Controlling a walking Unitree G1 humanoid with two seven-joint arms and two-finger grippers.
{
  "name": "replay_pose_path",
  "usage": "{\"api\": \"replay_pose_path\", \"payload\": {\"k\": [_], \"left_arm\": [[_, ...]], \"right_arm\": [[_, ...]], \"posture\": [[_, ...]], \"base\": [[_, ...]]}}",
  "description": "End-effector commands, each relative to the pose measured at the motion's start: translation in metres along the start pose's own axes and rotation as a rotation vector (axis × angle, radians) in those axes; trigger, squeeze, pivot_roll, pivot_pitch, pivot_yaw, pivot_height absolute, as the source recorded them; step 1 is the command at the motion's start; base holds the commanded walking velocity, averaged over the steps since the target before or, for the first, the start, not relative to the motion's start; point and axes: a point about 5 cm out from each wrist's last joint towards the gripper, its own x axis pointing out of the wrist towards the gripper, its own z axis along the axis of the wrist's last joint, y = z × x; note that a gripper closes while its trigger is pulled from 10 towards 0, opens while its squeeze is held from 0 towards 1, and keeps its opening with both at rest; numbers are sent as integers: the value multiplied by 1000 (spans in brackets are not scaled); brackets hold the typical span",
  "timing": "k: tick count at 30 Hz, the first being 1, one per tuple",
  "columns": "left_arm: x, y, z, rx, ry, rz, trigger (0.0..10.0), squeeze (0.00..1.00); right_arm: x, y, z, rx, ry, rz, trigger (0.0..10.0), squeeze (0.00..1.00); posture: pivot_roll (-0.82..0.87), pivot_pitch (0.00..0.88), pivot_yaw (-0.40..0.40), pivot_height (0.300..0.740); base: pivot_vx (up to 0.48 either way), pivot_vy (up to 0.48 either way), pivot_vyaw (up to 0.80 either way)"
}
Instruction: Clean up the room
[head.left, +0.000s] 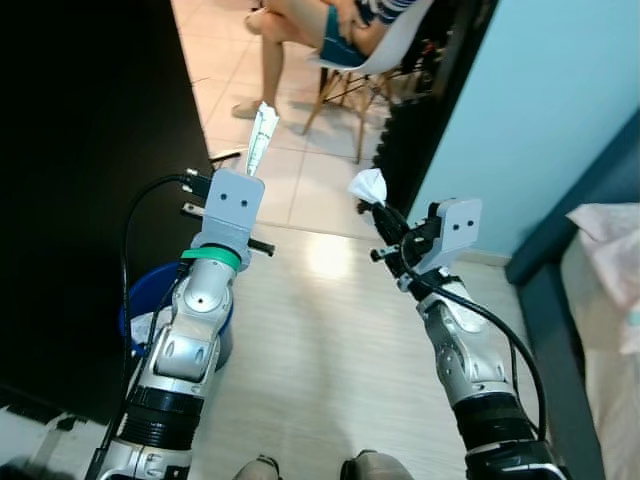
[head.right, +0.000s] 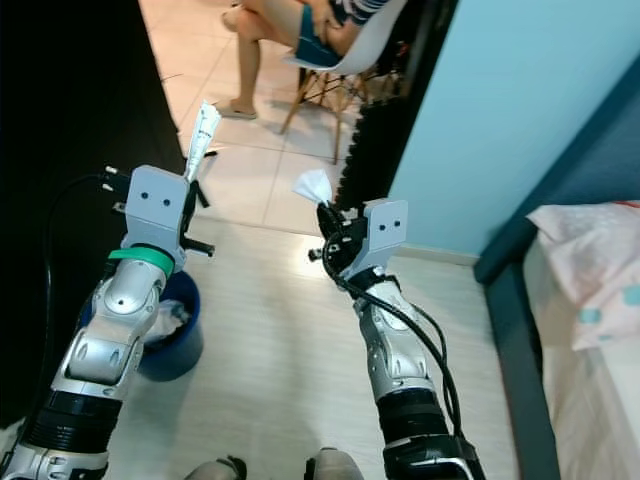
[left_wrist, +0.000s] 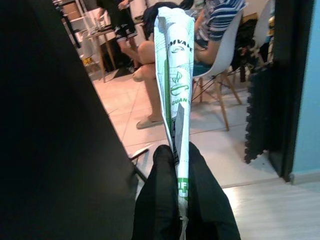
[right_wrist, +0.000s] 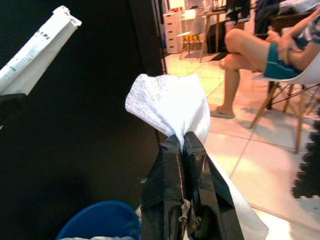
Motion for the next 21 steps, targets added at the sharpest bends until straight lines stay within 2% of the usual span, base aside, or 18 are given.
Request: {"api": "replay_pose_path", "payload": {"k": [1,5,21], "left_arm": [[-1,-2,-3,4,20,-4,10000,0],[-1,-2,-3,5,22,-4,10000,0],[-1,-2,-4,12,22,-11,10000,0]], "right_arm": [[-3,-1,-3,21,17,-14,10000,0],[-4,-4,-6,-45,33,-17,10000,0],[-4,-7,-4,-45,30,-36,10000,0]], "posture": [[-11,0,-5,740],[-9,0,-5,740],[-8,0,-2,740]], "base": [[0,0,0],[0,0,691],[0,0,691]]}}
